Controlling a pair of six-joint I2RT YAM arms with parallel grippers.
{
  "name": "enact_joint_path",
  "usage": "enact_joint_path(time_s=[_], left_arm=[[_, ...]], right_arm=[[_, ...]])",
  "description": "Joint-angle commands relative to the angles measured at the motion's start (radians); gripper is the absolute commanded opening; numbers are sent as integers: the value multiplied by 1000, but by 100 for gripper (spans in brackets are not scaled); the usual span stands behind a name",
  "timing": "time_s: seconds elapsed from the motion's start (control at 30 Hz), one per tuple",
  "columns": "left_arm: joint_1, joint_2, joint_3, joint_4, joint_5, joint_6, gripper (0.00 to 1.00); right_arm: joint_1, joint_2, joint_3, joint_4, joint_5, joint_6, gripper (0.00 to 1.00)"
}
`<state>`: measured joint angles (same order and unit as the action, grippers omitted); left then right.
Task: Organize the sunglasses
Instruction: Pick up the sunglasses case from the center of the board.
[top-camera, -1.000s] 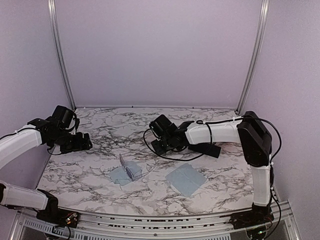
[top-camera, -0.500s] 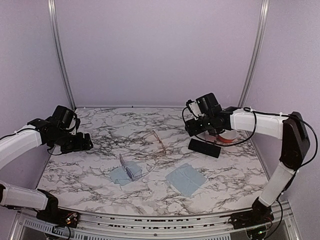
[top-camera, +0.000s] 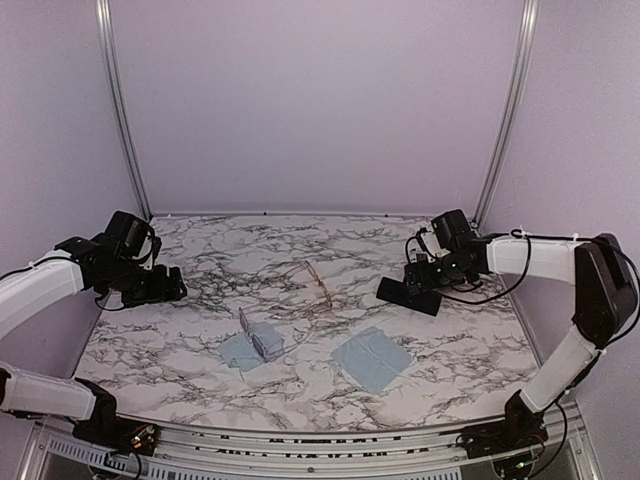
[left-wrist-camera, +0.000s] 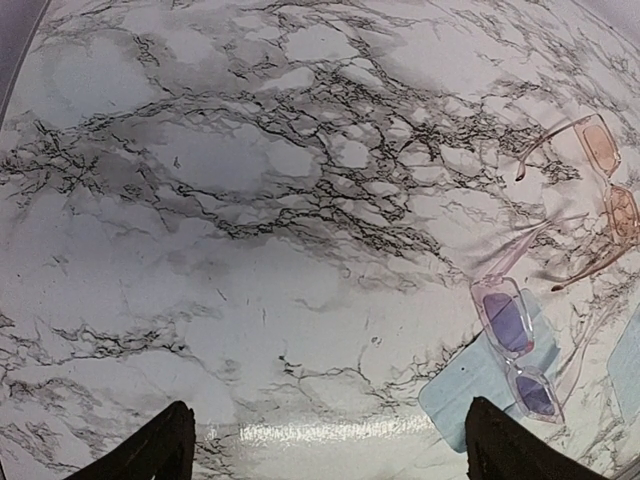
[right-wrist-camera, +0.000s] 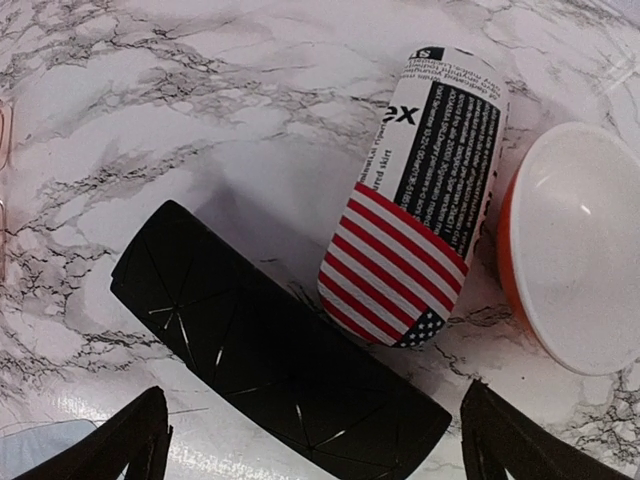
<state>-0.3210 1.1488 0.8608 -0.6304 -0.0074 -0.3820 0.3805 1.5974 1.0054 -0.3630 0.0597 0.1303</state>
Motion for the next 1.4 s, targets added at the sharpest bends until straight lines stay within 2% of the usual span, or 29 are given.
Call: enact_joint_path(time_s=[0.0,0.43,0.73,0.87,1.03,1.2,1.37], left_arm=[[-4,-11,-3,6,17,6,95],[-11,-23,-5,5,24,8,95],[-14,-30,-6,5,14,6,95],[-17,-29,-5,5,10,5,95],[-23,-28,-5,5,6,3,95],[-28,-25,-5,5,6,2,95],[-36,-26,-5,5,-4,0,95]], right_arm=[[-22,25,17,15,-71,0,99],[-61,99,8,5,-168,-42,100],[-56,85,-14,-39,-362,-15,99],[-11,67,-31,-46,-411,27,96],[94,52,-12,-80,-302,28,96],[116,73,15,-118,-123,37,96],[135,89,32,-112,-55,133,97]])
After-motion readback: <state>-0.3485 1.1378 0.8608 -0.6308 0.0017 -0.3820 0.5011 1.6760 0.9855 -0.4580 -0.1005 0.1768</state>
